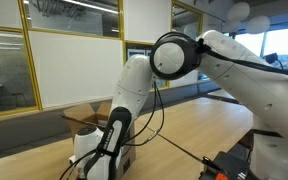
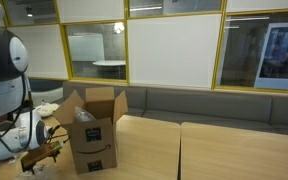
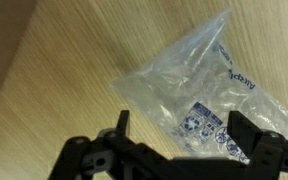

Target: Put the objects on the table into the cardboard box

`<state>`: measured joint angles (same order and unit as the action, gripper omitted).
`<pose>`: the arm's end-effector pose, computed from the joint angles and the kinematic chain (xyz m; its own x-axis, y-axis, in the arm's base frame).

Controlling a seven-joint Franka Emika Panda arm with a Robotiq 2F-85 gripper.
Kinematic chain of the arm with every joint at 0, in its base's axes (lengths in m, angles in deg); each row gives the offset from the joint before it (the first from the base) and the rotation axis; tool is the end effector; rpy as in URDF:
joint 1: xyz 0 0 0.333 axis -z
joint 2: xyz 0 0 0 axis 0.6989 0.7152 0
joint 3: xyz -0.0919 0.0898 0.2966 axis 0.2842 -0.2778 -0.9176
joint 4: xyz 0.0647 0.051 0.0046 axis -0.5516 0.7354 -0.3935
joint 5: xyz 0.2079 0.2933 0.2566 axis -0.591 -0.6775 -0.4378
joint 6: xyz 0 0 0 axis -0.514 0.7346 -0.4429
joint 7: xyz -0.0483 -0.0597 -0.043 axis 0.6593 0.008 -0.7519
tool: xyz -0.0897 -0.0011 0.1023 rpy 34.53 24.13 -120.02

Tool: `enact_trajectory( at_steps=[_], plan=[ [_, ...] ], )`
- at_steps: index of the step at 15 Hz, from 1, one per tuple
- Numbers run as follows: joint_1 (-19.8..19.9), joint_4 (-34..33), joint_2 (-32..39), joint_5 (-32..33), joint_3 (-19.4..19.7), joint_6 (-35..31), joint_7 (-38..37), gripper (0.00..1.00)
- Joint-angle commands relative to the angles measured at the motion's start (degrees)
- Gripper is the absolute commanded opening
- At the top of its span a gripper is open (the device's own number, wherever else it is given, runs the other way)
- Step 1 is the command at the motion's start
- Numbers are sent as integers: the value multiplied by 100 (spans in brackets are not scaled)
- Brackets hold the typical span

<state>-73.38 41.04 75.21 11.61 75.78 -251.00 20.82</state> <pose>0.5210 0.3877 -0.0238 0.5195 0.8453 0.1251 0.8483 -0.5277 0.0432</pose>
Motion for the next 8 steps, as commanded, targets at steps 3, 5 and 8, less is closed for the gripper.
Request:
enact_trajectory(
  at_steps=[3,5,8],
  plan=[
    [-239,82,-58,348,283,-321,-292,100],
    [-440,172,-116,520,521,-613,-422,100],
    [-727,299,-150,631,824,-937,-537,100]
  ],
)
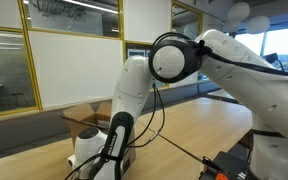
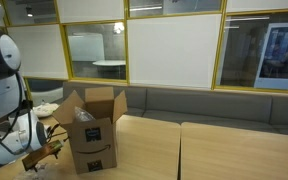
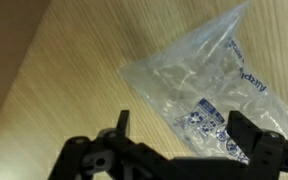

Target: Put the objects on the table into the cardboard box

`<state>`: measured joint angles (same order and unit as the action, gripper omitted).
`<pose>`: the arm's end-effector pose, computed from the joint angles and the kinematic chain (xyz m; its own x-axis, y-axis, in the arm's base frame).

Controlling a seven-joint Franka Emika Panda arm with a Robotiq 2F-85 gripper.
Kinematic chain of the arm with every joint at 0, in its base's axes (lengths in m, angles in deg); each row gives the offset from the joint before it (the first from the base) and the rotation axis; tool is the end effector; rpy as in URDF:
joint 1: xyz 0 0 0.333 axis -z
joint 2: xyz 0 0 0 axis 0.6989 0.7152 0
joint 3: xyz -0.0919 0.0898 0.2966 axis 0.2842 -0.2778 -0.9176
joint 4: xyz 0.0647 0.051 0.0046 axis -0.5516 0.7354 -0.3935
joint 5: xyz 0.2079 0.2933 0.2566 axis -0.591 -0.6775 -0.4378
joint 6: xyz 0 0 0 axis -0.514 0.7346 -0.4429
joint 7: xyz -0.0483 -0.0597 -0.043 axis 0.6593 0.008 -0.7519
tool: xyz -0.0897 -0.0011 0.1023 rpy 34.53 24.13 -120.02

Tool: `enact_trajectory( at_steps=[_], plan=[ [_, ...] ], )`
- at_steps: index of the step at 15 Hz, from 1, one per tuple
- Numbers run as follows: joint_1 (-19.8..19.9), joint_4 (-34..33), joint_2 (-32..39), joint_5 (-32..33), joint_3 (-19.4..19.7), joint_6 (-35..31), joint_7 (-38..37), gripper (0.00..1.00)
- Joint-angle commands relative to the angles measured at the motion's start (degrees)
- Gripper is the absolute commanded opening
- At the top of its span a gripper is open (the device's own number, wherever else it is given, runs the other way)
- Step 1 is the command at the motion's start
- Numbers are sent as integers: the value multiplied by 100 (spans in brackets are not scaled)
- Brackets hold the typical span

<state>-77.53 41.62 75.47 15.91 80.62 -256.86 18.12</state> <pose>0.5239 0.3871 -0.0234 0.4609 0.8701 0.1743 0.8648 -0.4845 0.1318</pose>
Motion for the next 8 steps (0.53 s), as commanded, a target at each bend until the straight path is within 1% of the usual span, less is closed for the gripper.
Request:
enact_trajectory(
  at_steps=[1,3,6,8],
  plan=[
    [-337,296,-193,182,349,-387,-242,100],
    [-246,420,-249,134,197,-359,-92,100],
    [389,632,-365,43,-585,-77,359,100],
    [672,828,-462,38,-932,-107,486,100]
  ],
)
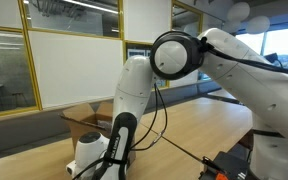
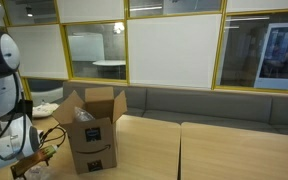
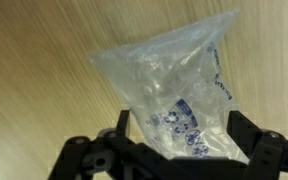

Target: Put the objects on the table into the cardboard box

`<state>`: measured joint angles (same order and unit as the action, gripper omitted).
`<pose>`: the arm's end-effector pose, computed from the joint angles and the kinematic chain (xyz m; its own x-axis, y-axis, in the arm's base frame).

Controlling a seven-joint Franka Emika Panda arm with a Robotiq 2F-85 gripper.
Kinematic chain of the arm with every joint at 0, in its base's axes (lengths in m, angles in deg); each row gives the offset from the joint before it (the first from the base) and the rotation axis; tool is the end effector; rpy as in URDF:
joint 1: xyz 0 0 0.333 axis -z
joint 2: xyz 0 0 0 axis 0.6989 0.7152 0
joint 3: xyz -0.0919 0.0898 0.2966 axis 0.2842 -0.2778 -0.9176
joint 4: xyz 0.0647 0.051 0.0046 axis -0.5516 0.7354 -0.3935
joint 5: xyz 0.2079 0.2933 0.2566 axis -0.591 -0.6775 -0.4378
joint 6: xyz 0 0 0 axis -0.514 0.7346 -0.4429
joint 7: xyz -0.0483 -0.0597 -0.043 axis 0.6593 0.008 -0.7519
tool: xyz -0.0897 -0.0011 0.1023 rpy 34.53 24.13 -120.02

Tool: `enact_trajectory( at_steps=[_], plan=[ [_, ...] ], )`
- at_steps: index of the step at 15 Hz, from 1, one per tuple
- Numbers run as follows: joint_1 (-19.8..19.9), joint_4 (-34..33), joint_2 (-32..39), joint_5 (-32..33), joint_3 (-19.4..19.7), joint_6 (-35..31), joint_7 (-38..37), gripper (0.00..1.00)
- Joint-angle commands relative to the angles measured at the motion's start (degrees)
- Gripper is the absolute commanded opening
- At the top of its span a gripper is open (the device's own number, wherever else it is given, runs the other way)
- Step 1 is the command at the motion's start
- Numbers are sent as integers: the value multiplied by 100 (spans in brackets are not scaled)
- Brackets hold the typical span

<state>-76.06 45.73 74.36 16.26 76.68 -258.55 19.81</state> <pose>0.4842 0.3996 -0.0284 0.4194 0.8896 0.1809 0.8962 -0.4375 0.0737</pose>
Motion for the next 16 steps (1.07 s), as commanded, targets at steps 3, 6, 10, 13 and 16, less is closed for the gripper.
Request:
enact_trajectory(
  at_steps=[3,6,10,13,16],
  plan=[
    [899,554,-381,-37,-946,80,485,100],
    [1145,611,-373,-74,-1171,123,582,100],
    [1122,634,-346,-100,-1093,75,456,100],
    [994,589,-308,-86,-938,40,372,100],
    [963,540,-258,-85,-887,65,368,100]
  ],
)
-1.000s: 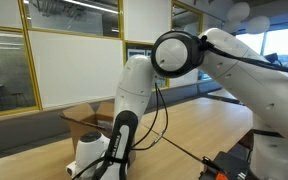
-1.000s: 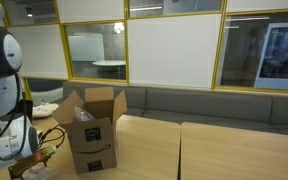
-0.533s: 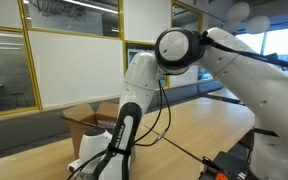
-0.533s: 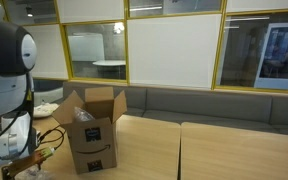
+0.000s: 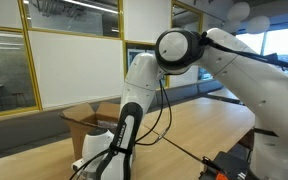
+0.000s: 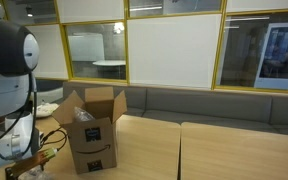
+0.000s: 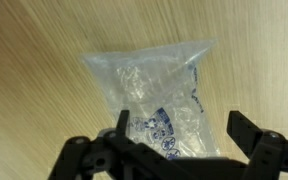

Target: Put the objects on the table into the cardboard box

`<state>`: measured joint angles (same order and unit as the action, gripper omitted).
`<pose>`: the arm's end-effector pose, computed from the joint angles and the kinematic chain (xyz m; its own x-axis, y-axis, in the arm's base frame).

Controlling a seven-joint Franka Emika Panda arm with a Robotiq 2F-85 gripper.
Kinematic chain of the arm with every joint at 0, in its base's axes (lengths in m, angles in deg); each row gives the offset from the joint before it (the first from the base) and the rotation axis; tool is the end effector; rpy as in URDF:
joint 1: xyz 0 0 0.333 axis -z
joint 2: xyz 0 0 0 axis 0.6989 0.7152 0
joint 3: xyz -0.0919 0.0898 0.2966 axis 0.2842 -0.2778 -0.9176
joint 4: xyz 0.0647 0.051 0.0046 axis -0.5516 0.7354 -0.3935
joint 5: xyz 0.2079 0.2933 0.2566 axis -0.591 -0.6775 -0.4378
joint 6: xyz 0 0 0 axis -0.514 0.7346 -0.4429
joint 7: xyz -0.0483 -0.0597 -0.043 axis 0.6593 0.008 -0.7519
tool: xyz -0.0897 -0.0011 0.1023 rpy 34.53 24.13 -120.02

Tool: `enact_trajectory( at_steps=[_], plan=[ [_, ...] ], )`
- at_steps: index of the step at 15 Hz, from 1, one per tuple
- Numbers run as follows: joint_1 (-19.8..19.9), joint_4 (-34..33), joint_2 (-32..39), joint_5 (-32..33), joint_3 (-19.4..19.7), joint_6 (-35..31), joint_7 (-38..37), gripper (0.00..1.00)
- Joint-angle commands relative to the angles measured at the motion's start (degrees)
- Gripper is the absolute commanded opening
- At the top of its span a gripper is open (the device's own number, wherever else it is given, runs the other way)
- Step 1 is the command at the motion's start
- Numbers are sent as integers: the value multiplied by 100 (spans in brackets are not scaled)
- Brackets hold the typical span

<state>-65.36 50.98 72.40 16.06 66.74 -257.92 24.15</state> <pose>0.4616 0.3885 -0.0187 0.4306 0.8802 0.1998 0.9014 -0.4305 -0.0462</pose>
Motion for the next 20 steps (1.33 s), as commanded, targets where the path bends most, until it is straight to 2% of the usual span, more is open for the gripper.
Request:
enact_trajectory(
  at_steps=[1,16,17,18,20],
  plan=[
    [-113,-7,-40,-68,120,6,-69,100],
    [-201,-325,330,-169,269,244,-231,100],
    [-197,-335,346,-171,269,239,-238,75],
    [-196,-341,359,-170,270,238,-243,75],
    [-193,-355,371,-178,279,245,-267,58]
  ],
)
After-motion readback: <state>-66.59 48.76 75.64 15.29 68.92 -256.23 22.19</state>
